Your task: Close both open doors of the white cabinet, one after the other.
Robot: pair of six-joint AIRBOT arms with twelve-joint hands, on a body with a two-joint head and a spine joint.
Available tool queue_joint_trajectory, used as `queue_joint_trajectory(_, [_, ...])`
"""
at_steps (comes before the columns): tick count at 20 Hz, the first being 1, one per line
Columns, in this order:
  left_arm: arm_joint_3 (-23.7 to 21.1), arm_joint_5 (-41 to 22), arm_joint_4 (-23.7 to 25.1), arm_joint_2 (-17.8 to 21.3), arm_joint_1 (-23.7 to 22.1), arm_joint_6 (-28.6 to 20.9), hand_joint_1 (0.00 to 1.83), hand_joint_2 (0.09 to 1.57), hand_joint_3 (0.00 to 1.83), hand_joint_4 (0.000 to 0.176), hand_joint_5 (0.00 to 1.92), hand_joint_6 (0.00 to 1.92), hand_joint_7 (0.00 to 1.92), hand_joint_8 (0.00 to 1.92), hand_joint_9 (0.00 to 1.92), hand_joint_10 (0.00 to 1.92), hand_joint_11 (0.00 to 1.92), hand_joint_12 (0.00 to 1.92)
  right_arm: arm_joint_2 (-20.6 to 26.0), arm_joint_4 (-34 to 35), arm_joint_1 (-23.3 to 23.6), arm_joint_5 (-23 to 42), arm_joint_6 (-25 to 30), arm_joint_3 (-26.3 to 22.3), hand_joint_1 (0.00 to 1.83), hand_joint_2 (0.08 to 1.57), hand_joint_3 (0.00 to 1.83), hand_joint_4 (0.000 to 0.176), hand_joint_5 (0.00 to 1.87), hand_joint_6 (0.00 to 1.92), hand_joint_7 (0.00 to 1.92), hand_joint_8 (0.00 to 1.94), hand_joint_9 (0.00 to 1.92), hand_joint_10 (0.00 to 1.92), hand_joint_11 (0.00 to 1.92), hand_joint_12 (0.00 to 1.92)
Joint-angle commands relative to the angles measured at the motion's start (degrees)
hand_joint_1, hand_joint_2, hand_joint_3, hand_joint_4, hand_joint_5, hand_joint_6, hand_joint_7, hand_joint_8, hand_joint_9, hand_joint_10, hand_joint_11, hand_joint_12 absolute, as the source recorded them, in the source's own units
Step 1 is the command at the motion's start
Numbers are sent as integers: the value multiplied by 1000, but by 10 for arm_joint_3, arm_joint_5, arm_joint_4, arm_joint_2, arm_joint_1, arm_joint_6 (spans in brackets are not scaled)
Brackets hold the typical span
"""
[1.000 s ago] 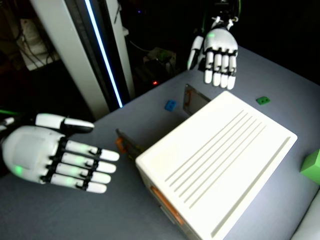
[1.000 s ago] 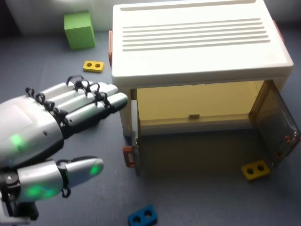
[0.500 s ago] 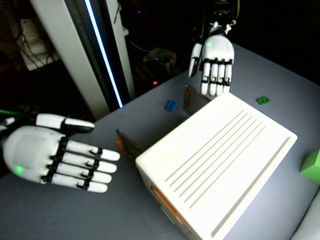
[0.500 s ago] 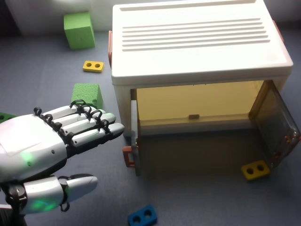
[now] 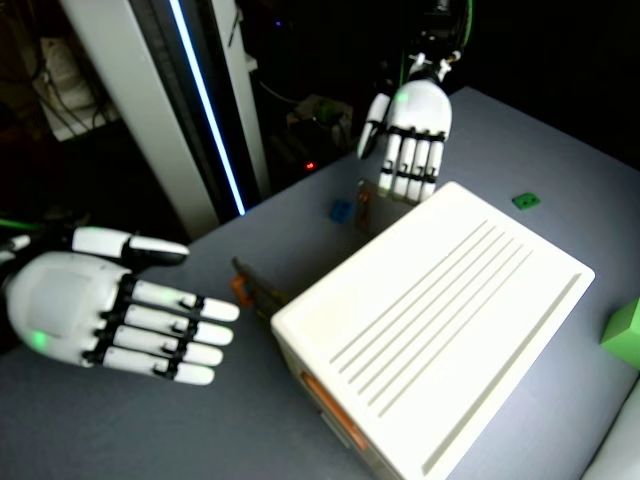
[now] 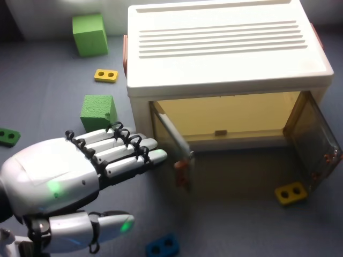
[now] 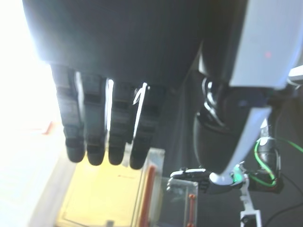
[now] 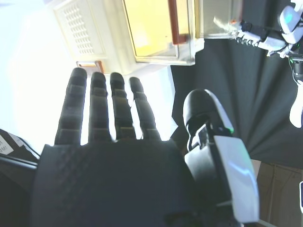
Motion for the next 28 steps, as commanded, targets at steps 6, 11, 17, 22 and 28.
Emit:
queue_joint_trajectory(6, [11, -60, 4, -20, -28, -4, 0, 1463, 0, 0, 87, 4, 112, 8, 148, 8, 0, 335, -1, 16, -2, 68, 4, 1, 0, 1372, 0, 0, 81, 4, 58, 0, 51, 1, 102, 22])
queue_joint_trajectory(11, [23, -60, 12, -41, -51, -4, 0, 1480, 6, 0, 76, 1, 113, 0, 139, 0, 0, 284, -2, 15, -4, 68, 4, 1, 0, 1336, 0, 23, 74, 2, 39, 2, 38, 1, 104, 16])
queue_joint_trajectory(17, [43, -46, 24, -64, -85, -4, 0, 1502, 1, 0, 136, 2, 162, 1, 193, 0, 0, 502, -4, 9, -8, 57, 5, 2, 0, 1308, 0, 13, 84, 4, 76, 11, 70, 10, 116, 12])
queue_joint_trajectory(22, [49, -43, 24, -71, -93, -3, 0, 1504, 3, 0, 123, 1, 157, 0, 178, 0, 0, 480, -7, -3, -8, 54, 9, 2, 0, 1351, 2, 29, 77, 0, 71, 1, 60, 1, 89, 2])
queue_joint_trajectory(28, [30, -67, 24, -56, -67, -12, 0, 1497, 0, 0, 126, 0, 135, 1, 167, 1, 0, 451, -7, -17, -7, 48, 9, 1, 0, 1377, 9, 7, 96, 7, 79, 6, 78, 7, 123, 13])
